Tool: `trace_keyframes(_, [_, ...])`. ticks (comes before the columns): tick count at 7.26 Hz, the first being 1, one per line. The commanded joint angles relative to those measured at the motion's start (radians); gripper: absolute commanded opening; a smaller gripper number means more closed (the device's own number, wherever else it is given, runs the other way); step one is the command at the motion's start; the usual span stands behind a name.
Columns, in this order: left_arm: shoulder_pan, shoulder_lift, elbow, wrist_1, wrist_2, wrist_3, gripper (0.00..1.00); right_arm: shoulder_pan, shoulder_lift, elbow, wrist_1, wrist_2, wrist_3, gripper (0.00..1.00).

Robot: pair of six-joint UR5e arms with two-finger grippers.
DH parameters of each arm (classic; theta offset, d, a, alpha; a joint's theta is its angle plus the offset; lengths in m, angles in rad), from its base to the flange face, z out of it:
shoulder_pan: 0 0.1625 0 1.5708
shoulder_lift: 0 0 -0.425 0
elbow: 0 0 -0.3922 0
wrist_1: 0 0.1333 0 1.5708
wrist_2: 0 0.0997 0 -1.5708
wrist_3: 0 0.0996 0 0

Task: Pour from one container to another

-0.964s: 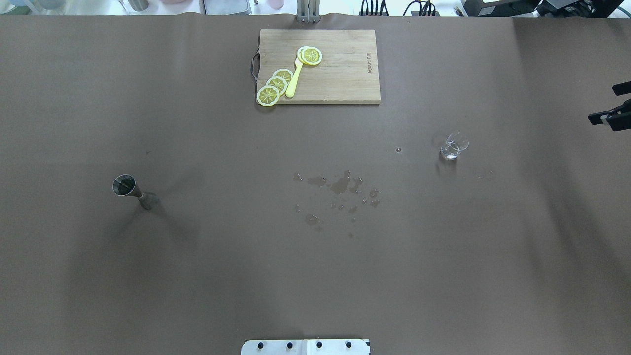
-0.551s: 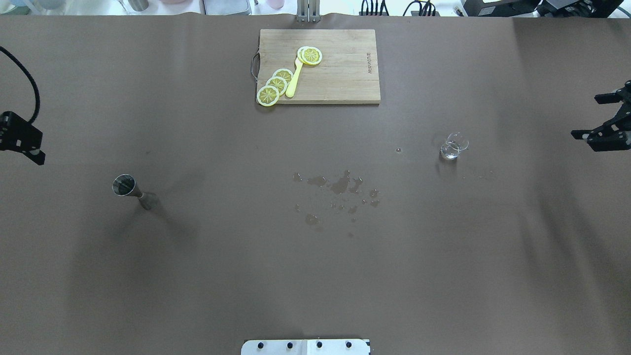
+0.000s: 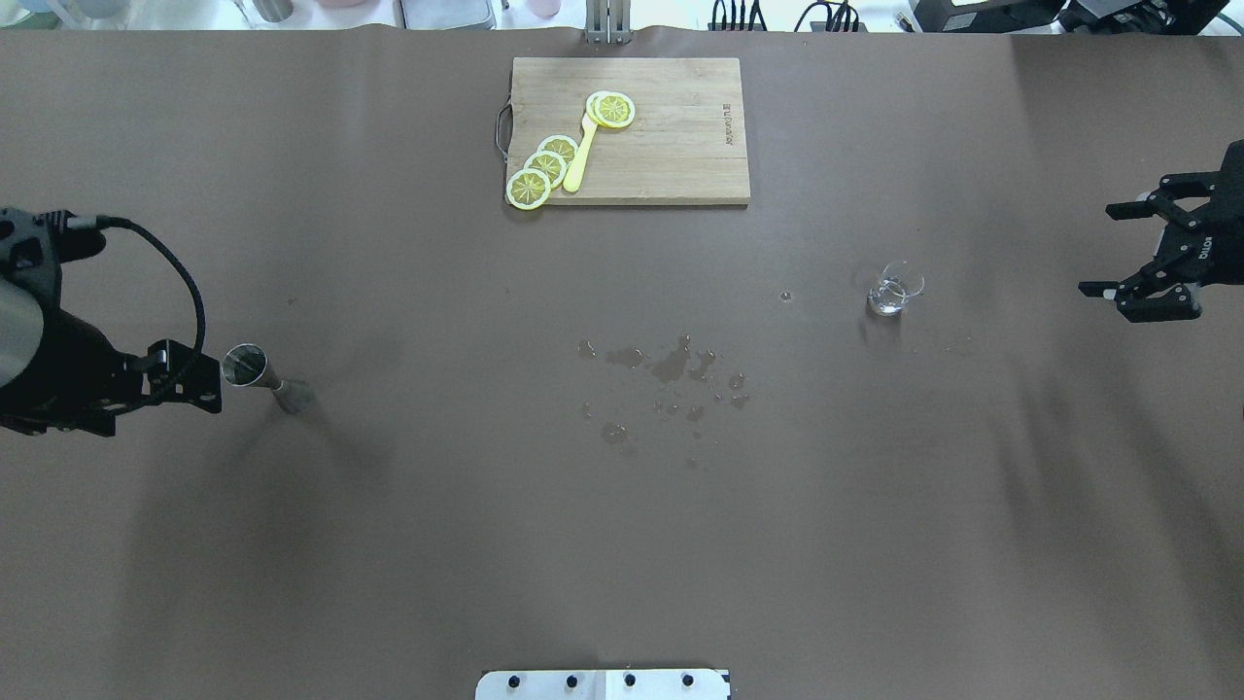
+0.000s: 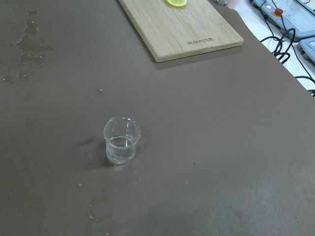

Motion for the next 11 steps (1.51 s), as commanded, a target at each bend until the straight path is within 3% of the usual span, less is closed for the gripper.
trace_keyframes(1, [0.112, 0.166, -0.018, -0.252, 0.108, -0.144, 0.99, -0.003, 0.117, -0.158, 0.11, 0.1, -0.002, 1.0])
trace_keyframes(2, [0.151, 0.177, -0.02, -0.27, 0.145, -0.174, 0.99, -0.003, 0.166, -0.251, 0.179, 0.132, 0.0, 1.0])
trace_keyframes(4, [0.45, 0.205, -0.038, -0.277, 0.585, -0.277, 0.99, -0.003, 0.244, -0.38, 0.264, 0.189, 0.003, 1.0])
trace_keyframes(6, [0.524, 0.208, -0.052, -0.274, 0.802, -0.281, 0.98, -0.003, 0.234, -0.388, 0.312, 0.226, 0.104, 1.0])
trace_keyframes(7, [0.541, 0.208, -0.038, -0.271, 0.957, -0.299, 0.98, -0.003, 0.232, -0.388, 0.354, 0.24, 0.11, 1.0])
trace_keyframes(9, [0.544, 0.197, 0.047, -0.287, 1.14, -0.302, 0.98, -0.011, 0.234, -0.384, 0.359, 0.301, 0.139, 1.0])
trace_keyframes(11, [0.556, 0.145, 0.167, -0.341, 1.223, -0.339, 0.98, -0.012, 0.231, -0.393, 0.371, 0.318, 0.137, 1.0])
